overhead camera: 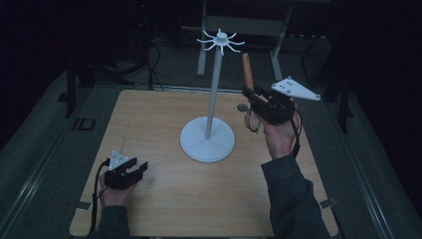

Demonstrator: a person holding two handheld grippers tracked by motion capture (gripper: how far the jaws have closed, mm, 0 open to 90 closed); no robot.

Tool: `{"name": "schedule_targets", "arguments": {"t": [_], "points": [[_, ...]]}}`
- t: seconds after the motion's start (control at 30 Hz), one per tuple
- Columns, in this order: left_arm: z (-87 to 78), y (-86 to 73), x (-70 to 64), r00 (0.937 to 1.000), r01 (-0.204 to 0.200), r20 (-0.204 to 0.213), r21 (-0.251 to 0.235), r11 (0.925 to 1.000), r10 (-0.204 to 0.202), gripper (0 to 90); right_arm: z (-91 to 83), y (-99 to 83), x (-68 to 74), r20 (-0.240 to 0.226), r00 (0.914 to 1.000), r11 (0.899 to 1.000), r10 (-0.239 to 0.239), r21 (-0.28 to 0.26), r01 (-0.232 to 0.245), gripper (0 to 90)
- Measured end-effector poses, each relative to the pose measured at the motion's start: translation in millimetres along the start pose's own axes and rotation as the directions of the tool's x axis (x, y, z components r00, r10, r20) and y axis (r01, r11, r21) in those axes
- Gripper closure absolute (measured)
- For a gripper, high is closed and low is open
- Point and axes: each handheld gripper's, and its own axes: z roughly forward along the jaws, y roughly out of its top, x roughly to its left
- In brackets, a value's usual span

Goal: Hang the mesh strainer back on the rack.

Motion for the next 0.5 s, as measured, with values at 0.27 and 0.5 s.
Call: {"name": "schedule_targets", "arguments": {"t": [0.27, 0.5], "points": [[-0.2, 0.0, 0.1, 1.0, 0.0, 0.0, 0.0, 1.0, 0.0, 50.7, 1.2, 4.1, 1.3, -0.006, 1.0, 1.0, 0.005, -0.019, -0.005, 69.4], [-0.2, 0.0, 0.2, 1.0, 0.0, 0.0, -0.001, 1.0, 0.0, 50.6, 1.8, 7.7, 3.0, -0.014, 0.9999, 0.999, 0.008, -0.037, -0.008, 69.4]]}}
